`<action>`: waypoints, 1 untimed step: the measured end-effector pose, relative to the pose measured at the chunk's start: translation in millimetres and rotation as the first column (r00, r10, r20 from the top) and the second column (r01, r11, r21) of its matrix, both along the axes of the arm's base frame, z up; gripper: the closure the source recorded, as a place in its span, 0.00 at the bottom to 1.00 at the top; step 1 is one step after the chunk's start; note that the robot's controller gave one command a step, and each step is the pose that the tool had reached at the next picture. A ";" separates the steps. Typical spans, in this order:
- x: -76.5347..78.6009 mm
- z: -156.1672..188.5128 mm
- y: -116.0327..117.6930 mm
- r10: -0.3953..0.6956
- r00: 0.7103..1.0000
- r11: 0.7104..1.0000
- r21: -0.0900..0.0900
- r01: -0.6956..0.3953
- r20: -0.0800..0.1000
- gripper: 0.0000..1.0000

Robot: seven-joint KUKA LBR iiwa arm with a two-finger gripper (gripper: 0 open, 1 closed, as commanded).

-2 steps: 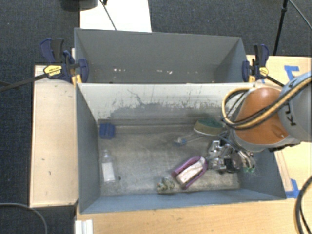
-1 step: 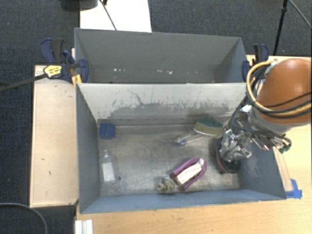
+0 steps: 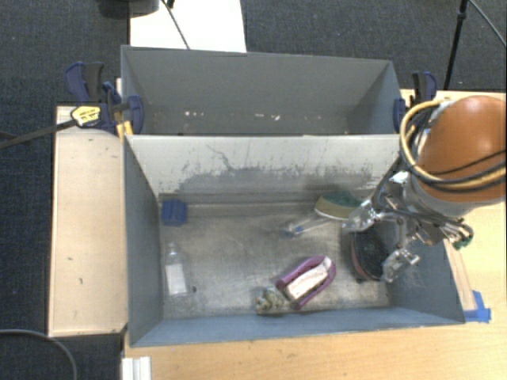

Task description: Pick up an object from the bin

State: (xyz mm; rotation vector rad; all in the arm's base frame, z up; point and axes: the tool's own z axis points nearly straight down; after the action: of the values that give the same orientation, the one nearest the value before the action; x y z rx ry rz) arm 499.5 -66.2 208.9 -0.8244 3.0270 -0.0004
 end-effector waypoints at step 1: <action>18.7 -138.8 -42.6 0.088 0.996 0.996 0.000 -0.088 0.002 0.00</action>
Offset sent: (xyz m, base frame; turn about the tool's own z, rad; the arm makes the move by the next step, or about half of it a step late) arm 0.0168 -0.0424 -0.1389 -0.0918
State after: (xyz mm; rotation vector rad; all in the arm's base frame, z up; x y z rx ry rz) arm 518.1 -108.9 70.1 -0.9570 2.9860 -0.0007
